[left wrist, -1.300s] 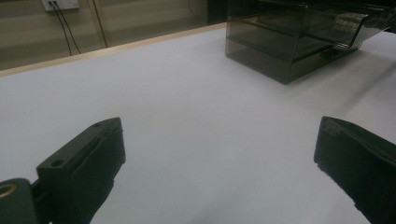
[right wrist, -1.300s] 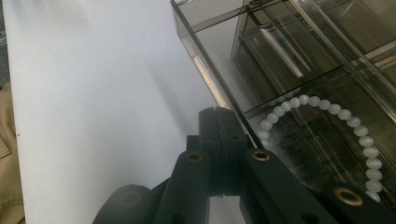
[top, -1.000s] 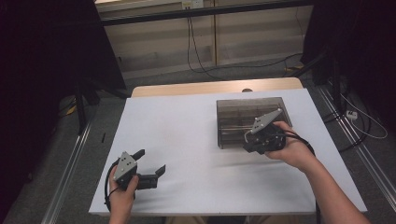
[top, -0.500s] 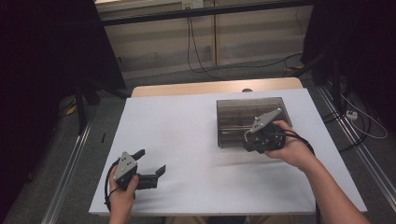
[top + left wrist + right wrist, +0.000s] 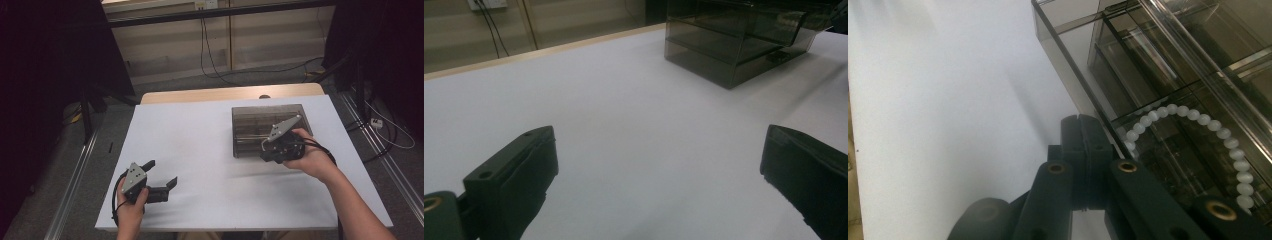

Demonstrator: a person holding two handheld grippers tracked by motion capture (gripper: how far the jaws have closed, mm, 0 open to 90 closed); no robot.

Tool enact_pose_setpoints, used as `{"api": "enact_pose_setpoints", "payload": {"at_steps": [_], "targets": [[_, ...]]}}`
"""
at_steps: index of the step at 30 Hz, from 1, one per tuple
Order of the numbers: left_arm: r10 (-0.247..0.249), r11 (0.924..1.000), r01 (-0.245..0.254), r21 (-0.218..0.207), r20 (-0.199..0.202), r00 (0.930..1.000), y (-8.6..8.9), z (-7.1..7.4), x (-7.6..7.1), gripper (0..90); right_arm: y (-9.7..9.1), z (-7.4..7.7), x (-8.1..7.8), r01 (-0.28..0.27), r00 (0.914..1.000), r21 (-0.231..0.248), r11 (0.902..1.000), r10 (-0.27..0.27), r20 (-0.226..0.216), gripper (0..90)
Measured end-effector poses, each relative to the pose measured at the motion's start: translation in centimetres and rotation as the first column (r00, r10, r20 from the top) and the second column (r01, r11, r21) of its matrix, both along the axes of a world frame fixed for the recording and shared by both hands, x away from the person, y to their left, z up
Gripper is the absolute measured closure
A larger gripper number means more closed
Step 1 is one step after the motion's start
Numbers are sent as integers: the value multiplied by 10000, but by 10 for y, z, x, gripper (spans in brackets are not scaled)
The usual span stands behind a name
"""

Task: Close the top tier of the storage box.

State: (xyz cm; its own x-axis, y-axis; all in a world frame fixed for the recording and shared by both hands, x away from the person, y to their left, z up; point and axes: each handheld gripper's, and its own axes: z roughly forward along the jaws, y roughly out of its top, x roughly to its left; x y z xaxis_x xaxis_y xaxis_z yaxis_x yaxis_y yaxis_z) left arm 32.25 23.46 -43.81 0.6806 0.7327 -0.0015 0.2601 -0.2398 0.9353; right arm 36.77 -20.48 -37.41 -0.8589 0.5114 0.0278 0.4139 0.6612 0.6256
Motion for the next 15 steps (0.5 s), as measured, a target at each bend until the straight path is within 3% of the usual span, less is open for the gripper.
{"api": "enact_pose_setpoints", "payload": {"at_steps": [15], "targets": [[-20, 10000, 20, -2, 0, 10000, 0, 0, 0, 23, -1, 1, 2, -8, 10000, 40, 10000, 8, -12, 900]]}}
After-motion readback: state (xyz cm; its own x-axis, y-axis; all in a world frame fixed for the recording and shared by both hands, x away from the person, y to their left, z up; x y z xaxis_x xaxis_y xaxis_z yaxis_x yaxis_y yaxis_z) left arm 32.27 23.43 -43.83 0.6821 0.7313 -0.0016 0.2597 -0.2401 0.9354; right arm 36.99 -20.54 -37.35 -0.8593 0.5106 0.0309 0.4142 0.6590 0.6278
